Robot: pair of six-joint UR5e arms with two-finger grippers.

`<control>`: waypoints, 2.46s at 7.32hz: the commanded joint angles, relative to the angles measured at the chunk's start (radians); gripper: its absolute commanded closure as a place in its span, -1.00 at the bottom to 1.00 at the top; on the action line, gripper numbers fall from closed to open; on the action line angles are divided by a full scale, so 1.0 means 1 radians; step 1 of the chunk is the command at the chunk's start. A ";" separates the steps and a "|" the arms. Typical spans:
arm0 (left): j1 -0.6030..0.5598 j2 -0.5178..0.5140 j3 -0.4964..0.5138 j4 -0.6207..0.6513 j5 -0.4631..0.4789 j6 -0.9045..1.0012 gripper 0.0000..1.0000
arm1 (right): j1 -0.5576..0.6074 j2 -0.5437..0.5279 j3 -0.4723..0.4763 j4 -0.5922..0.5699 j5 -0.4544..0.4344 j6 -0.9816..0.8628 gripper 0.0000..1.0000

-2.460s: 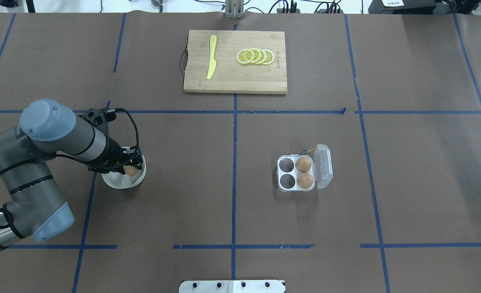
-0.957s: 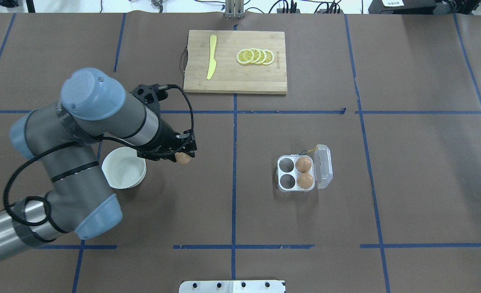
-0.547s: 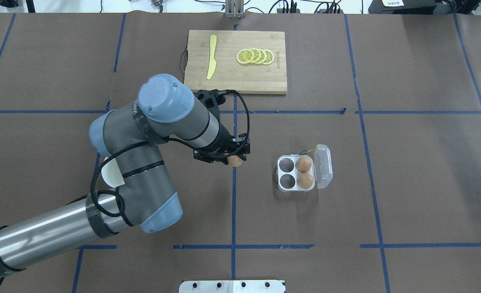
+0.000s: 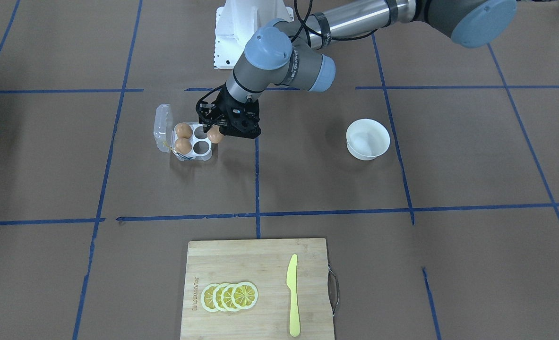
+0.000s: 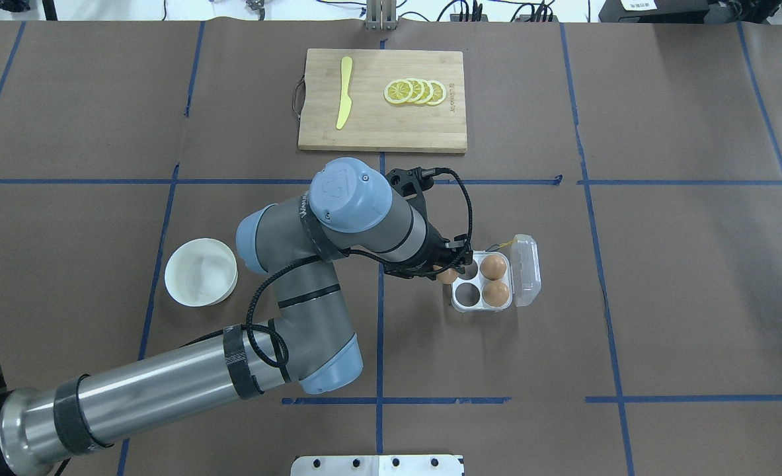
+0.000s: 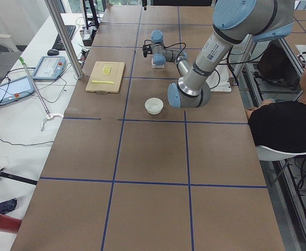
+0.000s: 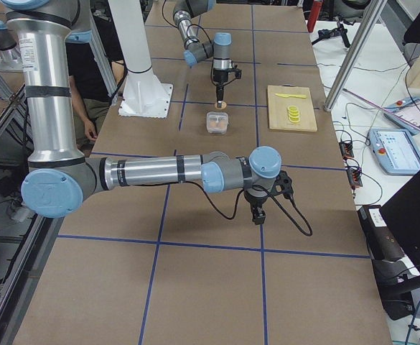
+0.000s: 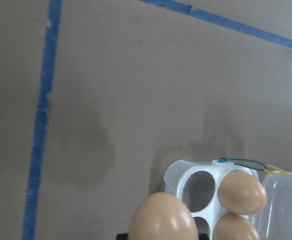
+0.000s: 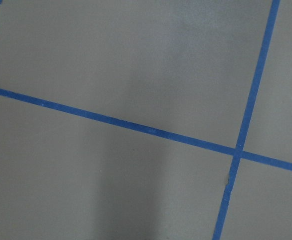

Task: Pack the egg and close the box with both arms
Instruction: 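Lift the egg with the left gripper and carry it to the carton, then lower the egg into an empty carton cup and open the left gripper, then raise the left gripper away while the right gripper pushes the carton lid closed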

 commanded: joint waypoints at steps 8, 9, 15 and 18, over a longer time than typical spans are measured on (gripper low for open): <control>0.032 -0.044 0.078 -0.067 0.012 -0.018 -0.66 | -0.003 -0.008 0.000 0.000 0.005 0.000 -1.00; 0.035 -0.044 0.078 -0.067 0.027 -0.018 -0.78 | -0.005 -0.008 0.000 0.000 0.005 0.000 -1.00; -0.072 0.129 -0.217 0.140 0.027 0.108 -0.77 | -0.119 0.017 0.073 0.040 -0.003 0.265 -1.00; -0.266 0.330 -0.299 0.154 -0.003 0.445 -0.77 | -0.442 0.017 0.110 0.498 -0.185 0.979 -1.00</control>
